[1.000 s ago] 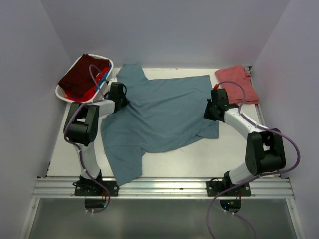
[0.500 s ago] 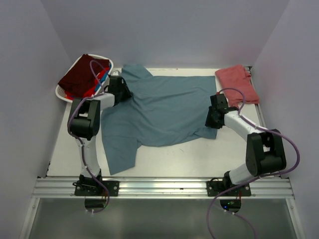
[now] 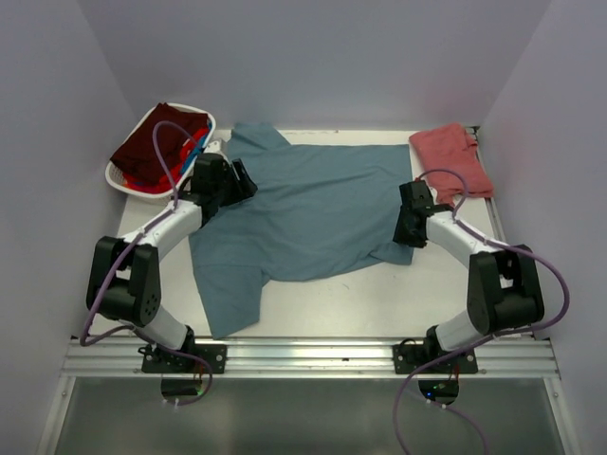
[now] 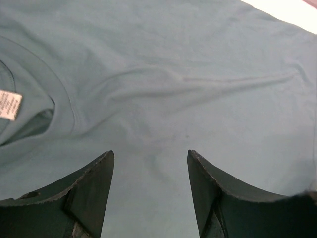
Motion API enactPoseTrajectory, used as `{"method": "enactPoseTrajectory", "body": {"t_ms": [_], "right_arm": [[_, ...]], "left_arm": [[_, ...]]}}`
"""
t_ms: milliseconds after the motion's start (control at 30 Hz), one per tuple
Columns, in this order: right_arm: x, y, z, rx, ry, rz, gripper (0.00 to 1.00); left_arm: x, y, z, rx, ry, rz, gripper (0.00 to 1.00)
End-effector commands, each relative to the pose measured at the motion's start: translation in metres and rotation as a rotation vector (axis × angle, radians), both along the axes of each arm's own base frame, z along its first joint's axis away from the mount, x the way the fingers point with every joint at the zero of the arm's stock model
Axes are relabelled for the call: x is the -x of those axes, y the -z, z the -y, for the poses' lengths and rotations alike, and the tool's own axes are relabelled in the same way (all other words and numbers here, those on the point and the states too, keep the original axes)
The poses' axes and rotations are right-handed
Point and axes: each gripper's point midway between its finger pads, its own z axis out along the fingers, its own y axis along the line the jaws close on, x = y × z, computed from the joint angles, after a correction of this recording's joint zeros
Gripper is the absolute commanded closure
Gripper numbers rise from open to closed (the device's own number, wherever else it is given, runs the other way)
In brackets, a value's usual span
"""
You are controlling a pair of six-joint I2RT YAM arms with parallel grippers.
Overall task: Fold and stack the t-shirts
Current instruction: Flatten the tshirt out
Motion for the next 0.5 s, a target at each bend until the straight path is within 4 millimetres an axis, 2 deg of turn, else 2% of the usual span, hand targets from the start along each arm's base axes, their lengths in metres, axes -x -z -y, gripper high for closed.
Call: {"method": "enactPoseTrajectory", "body": {"t_ms": [0, 233, 333, 367, 467], "right_arm": [[-0.011, 0.004, 0.001, 0.011, 0.026, 0.011, 0.62], [-0.012, 0.022, -0.009, -0.037, 0.008, -0.003, 0.64], [-0.009, 0.025, -0.010, -0.041, 0.004, -0.010, 0.81], [-0.010, 0.023, -0.009, -0.043, 0.006, -0.002, 0.98], [-0.008, 0.014, -0.009, -0.039, 0.003, 0.015, 1.00]], "left_arm": [[0.025, 0.006, 0.002, -0.023, 0.042, -0.038, 0.35], [0.042, 0.010, -0.004, -0.036, 0.034, -0.046, 0.35], [0.046, 0.012, -0.001, -0.040, 0.043, -0.055, 0.35], [0.047, 0.012, 0.002, -0.041, 0.050, -0.054, 0.35], [0.052, 0.010, 0.009, -0.046, 0.068, -0.053, 0.36]]}}
